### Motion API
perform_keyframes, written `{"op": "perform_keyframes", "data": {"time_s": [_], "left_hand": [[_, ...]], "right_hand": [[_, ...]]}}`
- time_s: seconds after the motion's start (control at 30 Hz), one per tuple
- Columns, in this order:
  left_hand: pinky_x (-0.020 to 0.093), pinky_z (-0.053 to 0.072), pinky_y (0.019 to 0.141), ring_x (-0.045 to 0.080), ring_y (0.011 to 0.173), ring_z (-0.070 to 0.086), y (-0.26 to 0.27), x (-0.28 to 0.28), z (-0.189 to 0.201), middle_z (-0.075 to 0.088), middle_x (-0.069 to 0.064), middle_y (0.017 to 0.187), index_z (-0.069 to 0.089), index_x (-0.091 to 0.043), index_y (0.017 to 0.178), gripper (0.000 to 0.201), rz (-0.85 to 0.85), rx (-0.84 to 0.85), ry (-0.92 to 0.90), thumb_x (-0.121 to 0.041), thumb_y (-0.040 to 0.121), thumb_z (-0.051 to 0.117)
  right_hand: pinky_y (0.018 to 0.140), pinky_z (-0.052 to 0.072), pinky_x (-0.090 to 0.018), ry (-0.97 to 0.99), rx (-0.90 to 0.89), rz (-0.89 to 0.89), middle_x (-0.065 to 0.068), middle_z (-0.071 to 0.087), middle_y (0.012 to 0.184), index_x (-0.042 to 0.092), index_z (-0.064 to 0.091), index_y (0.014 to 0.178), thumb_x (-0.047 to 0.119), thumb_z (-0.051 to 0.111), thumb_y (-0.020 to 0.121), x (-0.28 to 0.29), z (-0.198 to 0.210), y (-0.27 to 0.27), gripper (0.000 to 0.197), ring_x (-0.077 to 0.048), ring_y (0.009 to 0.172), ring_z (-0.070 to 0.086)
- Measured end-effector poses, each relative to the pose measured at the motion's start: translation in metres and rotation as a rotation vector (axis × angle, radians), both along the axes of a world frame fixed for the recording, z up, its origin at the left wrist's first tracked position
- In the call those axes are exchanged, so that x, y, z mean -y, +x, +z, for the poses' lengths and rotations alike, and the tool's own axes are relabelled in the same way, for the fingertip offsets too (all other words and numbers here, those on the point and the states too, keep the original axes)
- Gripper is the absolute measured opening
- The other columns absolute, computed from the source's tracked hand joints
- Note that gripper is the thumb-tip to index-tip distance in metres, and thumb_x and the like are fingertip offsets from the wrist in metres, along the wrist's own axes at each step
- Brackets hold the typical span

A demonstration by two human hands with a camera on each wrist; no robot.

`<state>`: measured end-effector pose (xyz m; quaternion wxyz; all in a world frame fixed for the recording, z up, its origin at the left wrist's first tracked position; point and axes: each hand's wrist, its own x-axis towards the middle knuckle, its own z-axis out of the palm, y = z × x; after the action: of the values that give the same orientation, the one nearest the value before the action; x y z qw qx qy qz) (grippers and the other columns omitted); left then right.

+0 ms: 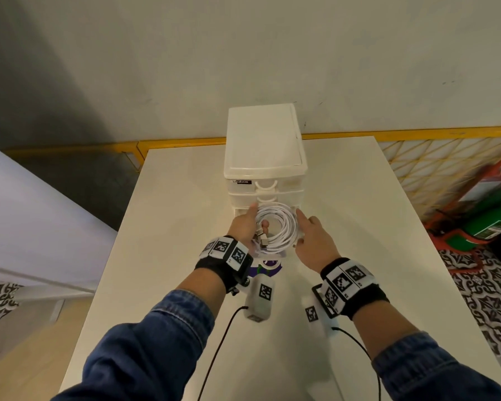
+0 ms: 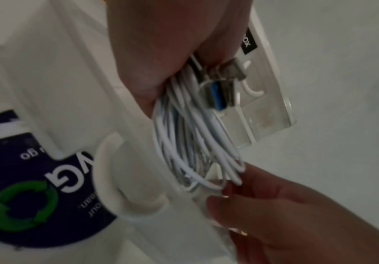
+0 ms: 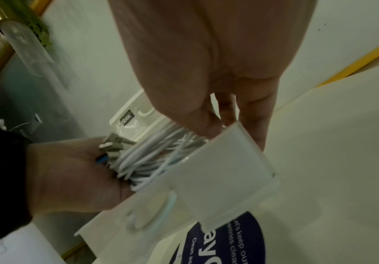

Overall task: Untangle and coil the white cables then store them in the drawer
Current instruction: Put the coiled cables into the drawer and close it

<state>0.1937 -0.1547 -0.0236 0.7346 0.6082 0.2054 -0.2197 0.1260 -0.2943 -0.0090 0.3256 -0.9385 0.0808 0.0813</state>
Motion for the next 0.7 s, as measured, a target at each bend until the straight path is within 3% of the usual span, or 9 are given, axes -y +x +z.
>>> {"op": "perform_keyframes", "data": {"time_s": [0.07, 0.13, 0.2, 0.3, 0.4, 0.57, 0.7], "left_hand": [[0.031, 0.046, 0.057, 0.019, 0.042, 0.050, 0.002, 0.002, -0.006, 0.057, 0.003, 0.048, 0.067, -0.011, 0.068, 0.047, -0.053, 0.061, 0.046, -0.041, 0.096, 0.045], [0.033, 0.044, 0.059, 0.021, 0.046, 0.049, 0.003, 0.005, -0.011, 0.057, 0.006, 0.052, 0.064, -0.007, 0.067, 0.049, -0.060, 0.180, 0.181, -0.039, 0.096, 0.041], [0.032, 0.041, 0.057, 0.024, 0.053, 0.050, 0.002, 0.008, -0.009, 0.058, 0.012, 0.063, 0.060, 0.001, 0.083, 0.044, -0.013, 0.259, 0.330, -0.036, 0.097, 0.040], [0.033, 0.041, 0.072, 0.034, 0.087, 0.059, -0.003, 0.012, -0.008, 0.062, 0.020, 0.096, 0.055, 0.001, 0.110, 0.039, 0.005, 0.310, 0.594, -0.031, 0.100, 0.035], [0.036, 0.041, 0.077, 0.039, 0.100, 0.059, -0.002, 0.011, -0.003, 0.064, 0.024, 0.108, 0.053, 0.000, 0.113, 0.033, -0.186, 0.316, 0.813, -0.019, 0.101, 0.030], [0.035, 0.042, 0.091, 0.034, 0.115, 0.055, -0.001, 0.004, 0.013, 0.059, 0.022, 0.124, 0.054, 0.005, 0.117, 0.028, -0.515, 0.311, 1.126, -0.009, 0.096, 0.042], [0.033, 0.046, 0.089, 0.029, 0.113, 0.058, -0.004, 0.004, 0.018, 0.060, 0.016, 0.123, 0.057, -0.001, 0.116, 0.026, -0.709, 0.417, 1.411, -0.010, 0.093, 0.049]], "right_hand": [[0.079, 0.045, -0.039, 0.015, 0.017, -0.003, -0.017, 0.043, 0.117, 0.018, 0.025, 0.142, 0.003, 0.041, 0.084, -0.001, 0.000, 0.000, 0.062, -0.042, 0.093, 0.056], [0.074, 0.043, -0.038, 0.013, 0.014, -0.008, -0.015, 0.042, 0.117, 0.020, 0.015, 0.146, 0.002, 0.042, 0.084, -0.002, 0.000, -0.001, 0.069, -0.041, 0.090, 0.057], [0.069, 0.041, -0.034, -0.007, 0.008, 0.013, -0.015, 0.042, 0.117, 0.025, 0.004, 0.147, 0.001, 0.043, 0.085, -0.004, -0.001, -0.001, 0.077, -0.035, 0.078, 0.054], [0.068, 0.040, -0.032, -0.097, -0.025, 0.078, -0.018, 0.040, 0.118, 0.024, 0.003, 0.147, 0.002, 0.043, 0.086, -0.007, 0.000, 0.000, 0.076, -0.030, 0.074, 0.051], [0.076, 0.045, -0.034, -0.182, -0.064, 0.110, -0.020, 0.037, 0.121, 0.021, 0.008, 0.147, 0.005, 0.043, 0.088, -0.011, -0.002, 0.002, 0.070, -0.032, 0.080, 0.054], [0.079, 0.046, -0.036, -0.219, -0.116, 0.134, -0.021, 0.035, 0.126, 0.021, 0.011, 0.146, 0.018, 0.040, 0.091, -0.017, -0.010, 0.003, 0.063, -0.037, 0.092, 0.057], [0.076, 0.044, -0.035, -0.232, -0.119, 0.137, -0.020, 0.040, 0.127, 0.023, 0.014, 0.146, 0.029, 0.031, 0.095, -0.016, -0.009, 0.007, 0.054, -0.036, 0.095, 0.057]]}}
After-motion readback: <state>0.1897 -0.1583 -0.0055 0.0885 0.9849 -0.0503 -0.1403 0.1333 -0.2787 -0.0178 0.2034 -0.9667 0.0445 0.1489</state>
